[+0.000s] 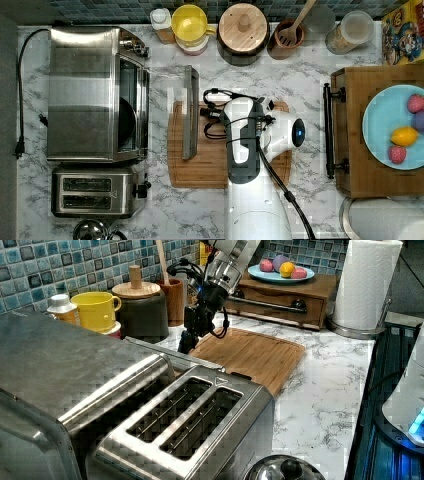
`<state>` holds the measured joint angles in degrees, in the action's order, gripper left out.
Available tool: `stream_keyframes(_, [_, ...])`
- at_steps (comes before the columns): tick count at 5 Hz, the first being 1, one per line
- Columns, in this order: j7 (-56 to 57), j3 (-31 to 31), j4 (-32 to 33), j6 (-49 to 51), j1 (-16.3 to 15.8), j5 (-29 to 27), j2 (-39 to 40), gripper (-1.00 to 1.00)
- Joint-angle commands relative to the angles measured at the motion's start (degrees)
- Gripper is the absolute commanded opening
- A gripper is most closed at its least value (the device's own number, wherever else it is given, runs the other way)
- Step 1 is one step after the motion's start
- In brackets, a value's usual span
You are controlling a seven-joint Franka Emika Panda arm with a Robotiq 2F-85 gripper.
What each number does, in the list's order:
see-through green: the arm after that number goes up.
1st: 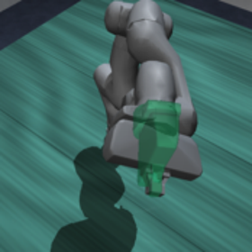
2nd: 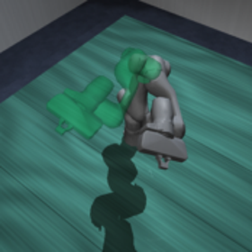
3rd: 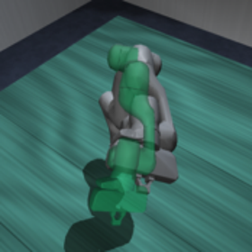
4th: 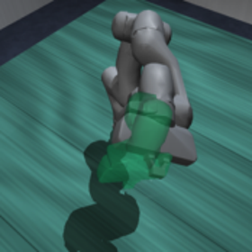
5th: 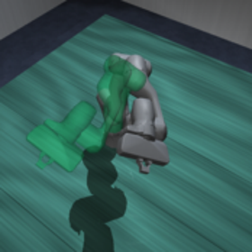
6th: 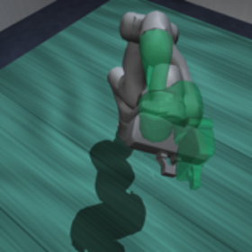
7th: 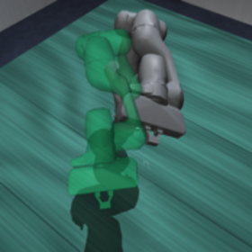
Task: Close the oven.
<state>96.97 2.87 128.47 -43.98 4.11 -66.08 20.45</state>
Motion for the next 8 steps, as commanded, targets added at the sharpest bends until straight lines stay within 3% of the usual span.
stream_keyframes(1, [1.8,-1.0,-5.1,4.6,0.2,-1.1,-4.3,-1.0])
stream_keyframes(2, [-1.1,-1.9,-7.6,7.0,-0.3,1.3,-0.8,-1.0])
stream_keyframes(3, [-0.1,-2.1,-6.9,7.4,-1.1,-1.1,-1.8,-1.0])
stream_keyframes(4, [-3.3,-2.5,-9.2,9.8,-2.0,3.8,-0.1,-1.0])
stream_keyframes(5, [-2.7,-3.7,-8.0,8.7,-1.9,0.9,-0.2,-1.0])
stream_keyframes(6, [-3.6,-4.9,-9.0,13.7,-0.8,0.2,-0.6,-1.0])
stream_keyframes(8, [-6.9,-9.3,-8.2,13.9,-3.3,0.2,-7.4,-1.0])
